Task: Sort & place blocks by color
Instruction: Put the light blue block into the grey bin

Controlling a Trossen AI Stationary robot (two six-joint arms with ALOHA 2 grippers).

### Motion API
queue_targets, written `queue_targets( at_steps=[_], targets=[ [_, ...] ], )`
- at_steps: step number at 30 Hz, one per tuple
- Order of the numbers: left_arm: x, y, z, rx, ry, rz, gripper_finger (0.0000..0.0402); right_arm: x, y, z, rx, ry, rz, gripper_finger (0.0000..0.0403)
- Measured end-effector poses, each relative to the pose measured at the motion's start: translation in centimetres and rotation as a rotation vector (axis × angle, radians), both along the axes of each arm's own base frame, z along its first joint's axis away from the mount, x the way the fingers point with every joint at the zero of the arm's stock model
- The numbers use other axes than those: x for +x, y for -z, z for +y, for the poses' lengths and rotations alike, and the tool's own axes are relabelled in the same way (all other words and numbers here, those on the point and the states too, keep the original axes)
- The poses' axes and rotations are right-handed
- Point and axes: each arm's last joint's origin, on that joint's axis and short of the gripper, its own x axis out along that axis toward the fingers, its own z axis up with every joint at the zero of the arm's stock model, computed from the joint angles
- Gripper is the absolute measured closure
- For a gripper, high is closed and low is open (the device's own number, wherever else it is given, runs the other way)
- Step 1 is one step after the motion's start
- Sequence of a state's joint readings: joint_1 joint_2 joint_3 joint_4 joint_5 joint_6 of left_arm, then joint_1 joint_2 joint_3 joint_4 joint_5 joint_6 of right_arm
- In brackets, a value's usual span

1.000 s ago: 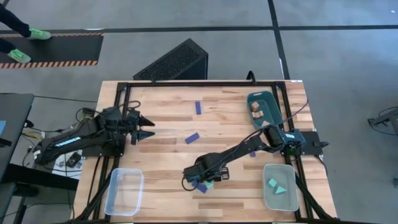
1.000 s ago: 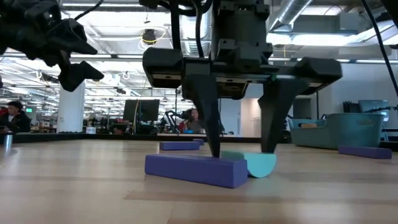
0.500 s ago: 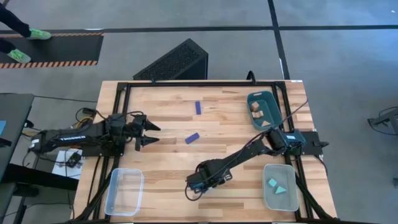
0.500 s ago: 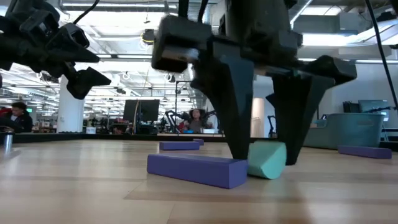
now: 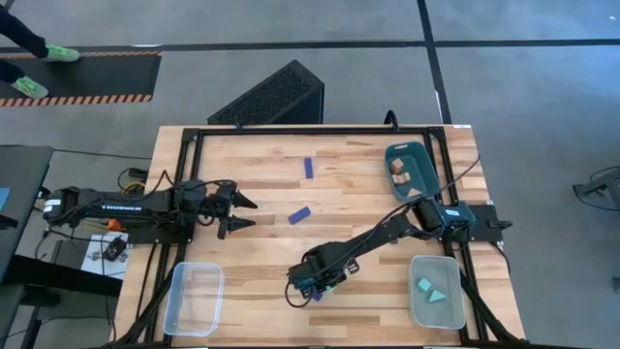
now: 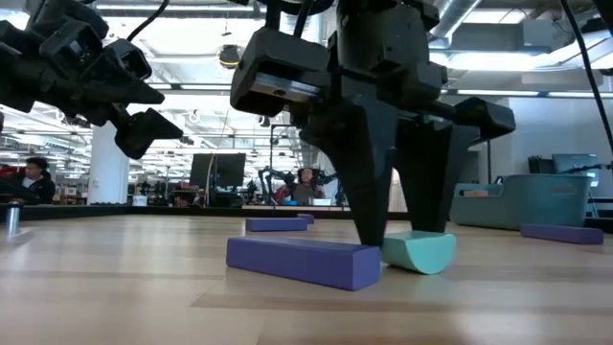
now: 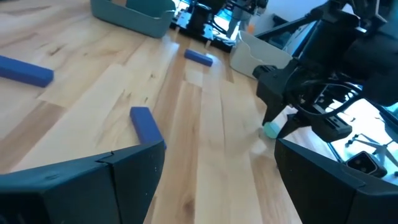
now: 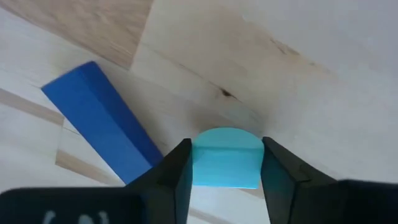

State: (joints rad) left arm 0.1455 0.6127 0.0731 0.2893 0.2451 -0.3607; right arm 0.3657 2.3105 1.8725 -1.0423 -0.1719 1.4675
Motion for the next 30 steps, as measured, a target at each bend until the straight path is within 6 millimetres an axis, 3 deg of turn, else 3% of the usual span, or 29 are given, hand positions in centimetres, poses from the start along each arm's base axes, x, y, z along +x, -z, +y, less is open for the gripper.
queue_targets(
  at_steps=[3,9,13,24,30],
  targets=[
    [0.3,0.1,-0.2,-0.010,0.003,0.007,0.0107,-0.2,0.0,0.3,-0.003,0.016,0.014,0.0255],
    [0.5,0.3,-0.4,0.001,-0.005,0.016,0.0107,-0.9,0.0,1.0,-0.049,0.023,0.035,0.0184],
    [0.7,0.2,-0.4,-0.002,-0.007,0.002,0.0107,-0.9,0.0,1.2,-0.050,0.022,0.032,0.0168],
    [1.3,-0.9,-0.2,0.077,-0.064,-0.085,0.0107,-1.4,0.0,2.0,-0.056,-0.039,0.032,0.0165],
    [3.2,-2.2,0.1,0.151,-0.080,-0.056,0.0107,-1.8,0.7,1.7,-0.088,-0.062,0.053,0.0200]
  ],
)
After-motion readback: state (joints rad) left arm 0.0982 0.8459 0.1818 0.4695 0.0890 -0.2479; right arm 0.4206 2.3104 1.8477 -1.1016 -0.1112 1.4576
